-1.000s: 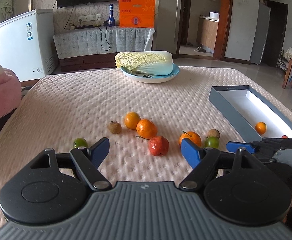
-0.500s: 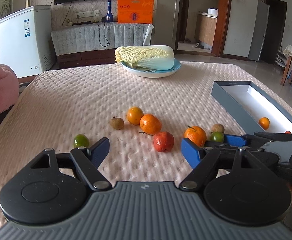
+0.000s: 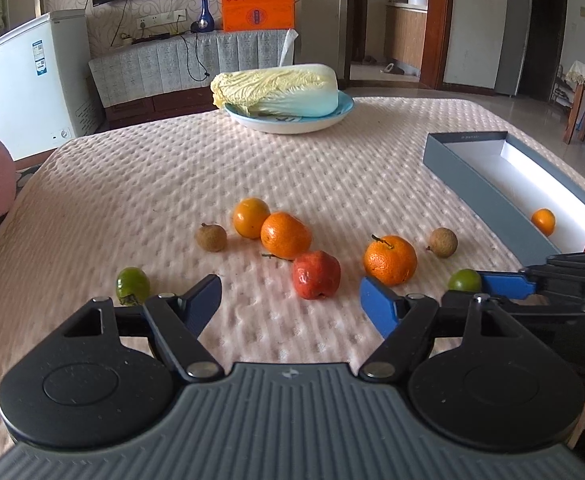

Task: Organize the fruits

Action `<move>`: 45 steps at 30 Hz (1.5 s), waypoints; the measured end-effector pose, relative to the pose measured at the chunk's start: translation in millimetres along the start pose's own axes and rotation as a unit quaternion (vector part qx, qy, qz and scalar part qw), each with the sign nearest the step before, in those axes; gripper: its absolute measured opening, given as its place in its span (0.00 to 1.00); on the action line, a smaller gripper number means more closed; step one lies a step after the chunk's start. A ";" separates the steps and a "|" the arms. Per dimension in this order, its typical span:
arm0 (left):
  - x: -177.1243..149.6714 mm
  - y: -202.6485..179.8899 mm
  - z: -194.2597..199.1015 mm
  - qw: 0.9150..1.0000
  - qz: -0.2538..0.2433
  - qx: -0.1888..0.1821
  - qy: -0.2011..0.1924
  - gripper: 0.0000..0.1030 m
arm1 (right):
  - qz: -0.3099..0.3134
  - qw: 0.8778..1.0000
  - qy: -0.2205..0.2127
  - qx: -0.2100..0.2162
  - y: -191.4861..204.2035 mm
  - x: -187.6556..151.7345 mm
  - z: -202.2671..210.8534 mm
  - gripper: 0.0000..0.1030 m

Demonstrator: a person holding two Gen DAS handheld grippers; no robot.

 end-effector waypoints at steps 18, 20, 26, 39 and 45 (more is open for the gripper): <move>-2.0 -15.1 -48.2 0.999 0.039 0.027 0.022 0.62 | 0.005 1.000 -0.004 0.020 -18.5 -4.5 27.5 0.27; -0.8 -16.2 -47.8 0.999 0.037 0.028 0.020 0.53 | 0.005 1.000 -0.005 0.020 -20.1 -4.5 28.0 0.27; 0.1 -16.3 -41.8 0.999 0.036 0.017 0.023 0.36 | 0.002 1.000 -0.011 0.028 -18.7 -0.4 30.8 0.27; 8.4 -6.4 -9.2 0.999 0.030 0.026 0.001 0.36 | 0.007 0.999 -0.021 0.035 -3.8 6.2 34.4 0.27; 13.0 -6.9 4.0 0.999 0.028 0.030 -0.005 0.36 | 0.009 0.999 -0.024 0.035 -1.5 6.8 38.4 0.27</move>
Point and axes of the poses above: each gripper's, at about its wrist camera, not at the fingertips, and z roughly against the way its jaws point, y to its left, x to its top, the point moved 2 cm from there along -z, roughly the way its jaws point, and after that the axes turned 2 degrees about x, right-handed, at the moved point
